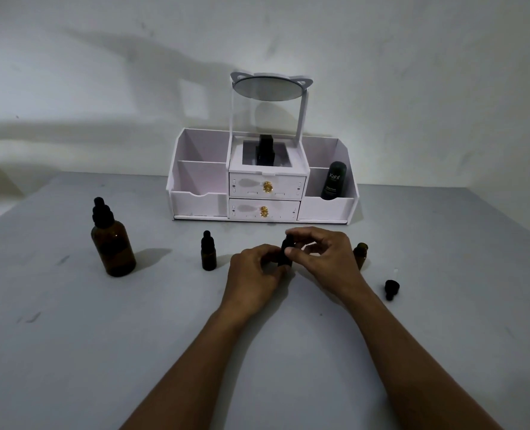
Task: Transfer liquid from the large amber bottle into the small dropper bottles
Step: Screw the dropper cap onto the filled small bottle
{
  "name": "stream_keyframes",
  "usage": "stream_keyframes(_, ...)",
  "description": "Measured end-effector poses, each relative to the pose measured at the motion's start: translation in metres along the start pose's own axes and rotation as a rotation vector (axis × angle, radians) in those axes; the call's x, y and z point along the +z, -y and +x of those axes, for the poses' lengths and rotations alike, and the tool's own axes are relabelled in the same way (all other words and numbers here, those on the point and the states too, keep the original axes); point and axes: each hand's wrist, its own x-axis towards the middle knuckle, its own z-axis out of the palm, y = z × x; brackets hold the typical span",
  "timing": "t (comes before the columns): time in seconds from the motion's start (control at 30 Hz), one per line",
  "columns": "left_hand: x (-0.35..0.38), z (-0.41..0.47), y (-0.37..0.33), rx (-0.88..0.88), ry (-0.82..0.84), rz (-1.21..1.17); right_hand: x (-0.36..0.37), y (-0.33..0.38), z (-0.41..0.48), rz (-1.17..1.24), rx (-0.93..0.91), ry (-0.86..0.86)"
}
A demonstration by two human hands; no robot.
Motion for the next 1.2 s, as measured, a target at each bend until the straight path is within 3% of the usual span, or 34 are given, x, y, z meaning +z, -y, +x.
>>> stream_keyframes(1.2, -0.0011, -0.0012, -0.0030, 0.000, -0.007, 0.007, 0.0032, 0.0001, 0.0005, -0.004, 0.043, -0.059)
